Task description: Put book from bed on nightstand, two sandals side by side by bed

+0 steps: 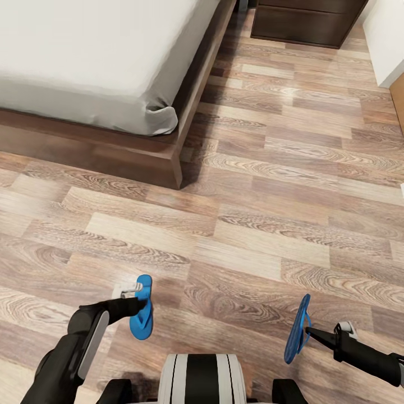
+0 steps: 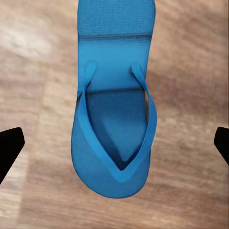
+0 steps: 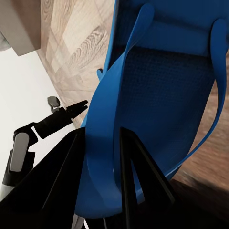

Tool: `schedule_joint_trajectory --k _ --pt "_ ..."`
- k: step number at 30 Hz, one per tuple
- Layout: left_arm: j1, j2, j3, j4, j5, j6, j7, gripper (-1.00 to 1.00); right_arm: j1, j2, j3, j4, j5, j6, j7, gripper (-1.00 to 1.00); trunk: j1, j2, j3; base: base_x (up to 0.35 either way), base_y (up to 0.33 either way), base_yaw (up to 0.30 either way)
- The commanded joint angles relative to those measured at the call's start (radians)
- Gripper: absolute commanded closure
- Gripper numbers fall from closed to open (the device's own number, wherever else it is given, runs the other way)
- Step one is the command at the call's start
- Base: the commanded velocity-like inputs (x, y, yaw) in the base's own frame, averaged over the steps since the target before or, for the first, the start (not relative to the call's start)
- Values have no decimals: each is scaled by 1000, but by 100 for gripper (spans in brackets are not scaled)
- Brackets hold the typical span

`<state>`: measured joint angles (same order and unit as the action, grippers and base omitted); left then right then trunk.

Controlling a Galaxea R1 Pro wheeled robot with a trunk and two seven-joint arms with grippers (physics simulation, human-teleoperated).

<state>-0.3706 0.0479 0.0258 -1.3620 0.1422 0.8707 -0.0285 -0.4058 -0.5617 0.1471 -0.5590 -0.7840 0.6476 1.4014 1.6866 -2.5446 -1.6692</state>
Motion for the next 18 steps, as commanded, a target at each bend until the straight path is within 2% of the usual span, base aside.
schedule_joint_trajectory --k 1,3,7,10,18 --pt "0 0 1 -1 3 6 -3 -100 -1 -1 6 1 -9 11 2 100 0 0 -1 0 0 0" --pt "-1 0 1 0 6 8 -10 -100 -1 -1 6 1 -9 11 2 100 0 0 -1 0 0 0" --pt "-1 2 0 3 36 11 -82 -100 -1 -1 6 1 -9 11 2 100 0 0 -1 0 0 0" --pt "-1 4 0 23 46 9 -110 -100 -1 -1 6 1 -9 11 2 100 0 0 -1 0 0 0" --pt "-1 3 1 35 47 4 -119 -100 -1 -1 6 1 -9 10 2 100 0 0 -1 0 0 0"
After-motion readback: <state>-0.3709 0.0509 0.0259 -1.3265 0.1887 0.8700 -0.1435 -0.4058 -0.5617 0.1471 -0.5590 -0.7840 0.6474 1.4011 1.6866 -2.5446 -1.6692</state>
